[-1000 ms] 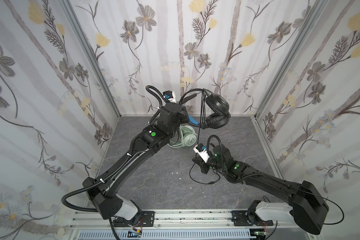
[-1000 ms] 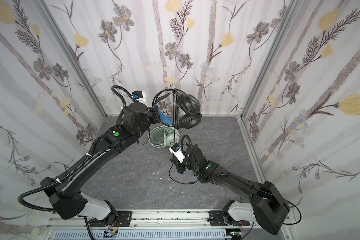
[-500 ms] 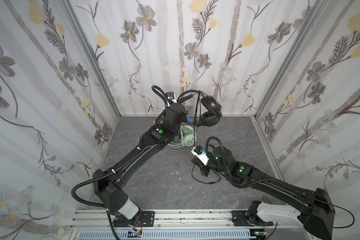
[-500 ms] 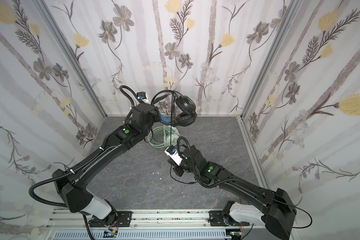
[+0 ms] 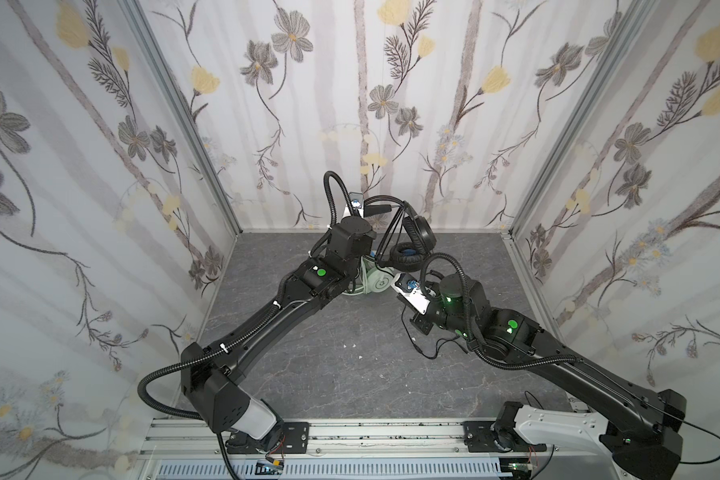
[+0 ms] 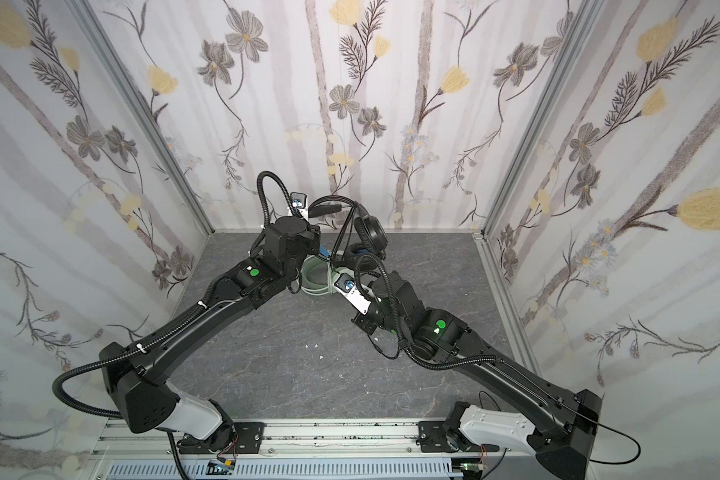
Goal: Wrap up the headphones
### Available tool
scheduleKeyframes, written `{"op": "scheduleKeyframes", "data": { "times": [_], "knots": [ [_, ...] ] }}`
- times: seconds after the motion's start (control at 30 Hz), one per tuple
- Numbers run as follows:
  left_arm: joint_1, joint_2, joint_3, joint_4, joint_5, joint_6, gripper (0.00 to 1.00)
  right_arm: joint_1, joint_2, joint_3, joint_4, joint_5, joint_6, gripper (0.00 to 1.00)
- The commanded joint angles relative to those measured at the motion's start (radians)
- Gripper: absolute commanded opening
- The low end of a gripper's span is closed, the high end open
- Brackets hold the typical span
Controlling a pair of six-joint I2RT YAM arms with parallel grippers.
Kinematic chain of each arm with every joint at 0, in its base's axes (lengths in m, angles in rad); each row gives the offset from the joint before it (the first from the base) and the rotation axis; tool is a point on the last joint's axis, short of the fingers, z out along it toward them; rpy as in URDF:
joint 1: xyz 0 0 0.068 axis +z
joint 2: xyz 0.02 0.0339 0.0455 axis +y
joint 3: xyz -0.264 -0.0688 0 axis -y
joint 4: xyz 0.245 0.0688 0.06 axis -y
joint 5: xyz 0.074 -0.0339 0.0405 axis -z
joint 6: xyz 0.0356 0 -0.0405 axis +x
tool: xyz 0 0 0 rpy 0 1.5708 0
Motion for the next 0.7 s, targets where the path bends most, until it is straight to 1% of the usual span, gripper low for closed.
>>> {"op": "scheduleKeyframes", "data": {
  "times": [0.0, 0.1, 0.3, 0.4, 0.5, 0.57, 0.67],
  "knots": [
    [-0.02, -0.019, 0.017, -0.061, 0.059, 0.14, 0.0, 0.001, 0.018, 0.06, -0.068, 0.134, -0.123, 0.0],
    [-0.035, -0.032, 0.02, -0.162, 0.076, 0.179, 0.0, 0.006, 0.035, 0.118, -0.101, 0.205, -0.175, 0.0],
    [-0.038, -0.051, 0.012, -0.279, 0.097, 0.182, 0.0, 0.051, 0.051, 0.167, -0.114, 0.347, -0.25, 0.0],
    [-0.039, -0.036, 0.033, -0.318, 0.088, 0.179, 0.0, 0.081, 0.058, 0.163, -0.116, 0.408, -0.28, 0.0],
    [-0.043, -0.026, 0.055, -0.332, 0.049, 0.18, 0.0, 0.107, 0.063, 0.144, -0.108, 0.475, -0.302, 0.0],
    [-0.047, -0.02, 0.071, -0.334, -0.014, 0.18, 0.0, 0.112, 0.06, 0.143, -0.111, 0.481, -0.298, 0.0],
    [-0.046, -0.026, 0.071, -0.319, -0.061, 0.18, 0.0, 0.114, 0.043, 0.145, -0.117, 0.445, -0.275, 0.0]
  ]
}}
